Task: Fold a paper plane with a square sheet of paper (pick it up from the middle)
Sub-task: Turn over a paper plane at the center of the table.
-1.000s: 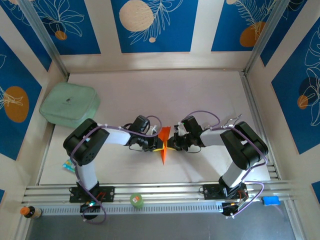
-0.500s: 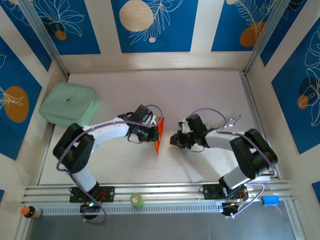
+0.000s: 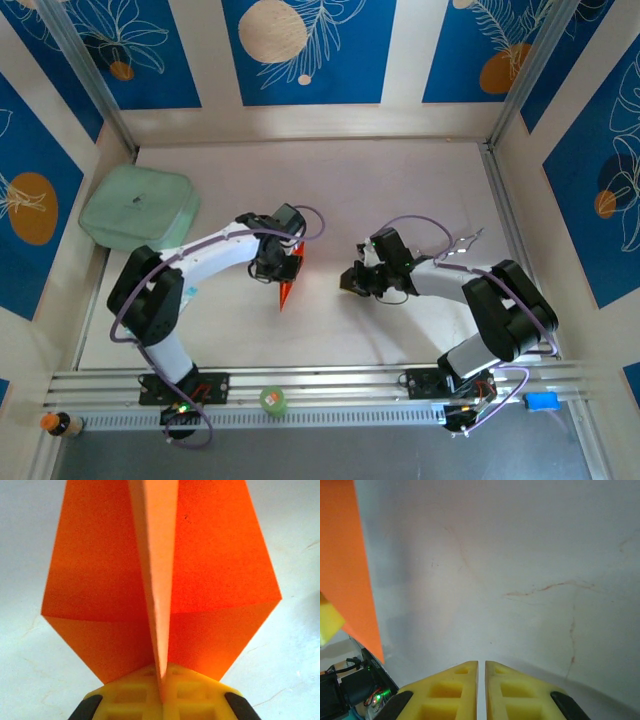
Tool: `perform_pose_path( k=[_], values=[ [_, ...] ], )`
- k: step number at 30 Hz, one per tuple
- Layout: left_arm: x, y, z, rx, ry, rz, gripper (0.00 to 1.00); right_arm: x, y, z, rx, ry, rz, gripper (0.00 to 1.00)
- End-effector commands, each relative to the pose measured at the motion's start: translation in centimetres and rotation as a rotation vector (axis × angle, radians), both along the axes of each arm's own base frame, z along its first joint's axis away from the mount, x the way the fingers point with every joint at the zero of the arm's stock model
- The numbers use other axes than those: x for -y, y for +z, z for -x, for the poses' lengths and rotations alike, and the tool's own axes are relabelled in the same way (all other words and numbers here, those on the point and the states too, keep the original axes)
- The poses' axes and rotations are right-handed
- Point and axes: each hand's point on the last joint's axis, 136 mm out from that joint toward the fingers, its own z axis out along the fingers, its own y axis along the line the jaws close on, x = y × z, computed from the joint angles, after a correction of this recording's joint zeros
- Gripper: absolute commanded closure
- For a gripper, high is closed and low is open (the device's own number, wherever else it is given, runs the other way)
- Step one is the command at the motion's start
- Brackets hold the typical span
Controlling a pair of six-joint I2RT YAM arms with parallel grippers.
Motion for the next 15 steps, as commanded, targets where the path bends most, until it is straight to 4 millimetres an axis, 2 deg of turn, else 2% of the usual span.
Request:
perform_pose_path(
  k=[1,7,15],
  values=[
    [-0.5,-1.4,0.7,-0.024,-0.001,-0.039,1.00,-0.4,0.6,-0.2,0.004,0.012,-0.003,0.88],
    [-0.4,-2.6,0.8,-0.024,0.014,-0.036,1.00,-0.9,1.4,-0.4,0.025,0.025,-0.027,0.88],
    [0.1,-3.5,1.0,-0.028,0.012,-0.035,0.99,-1.0,1.2,-0.4,0.019,0.027,-0.025,0.88]
  ],
)
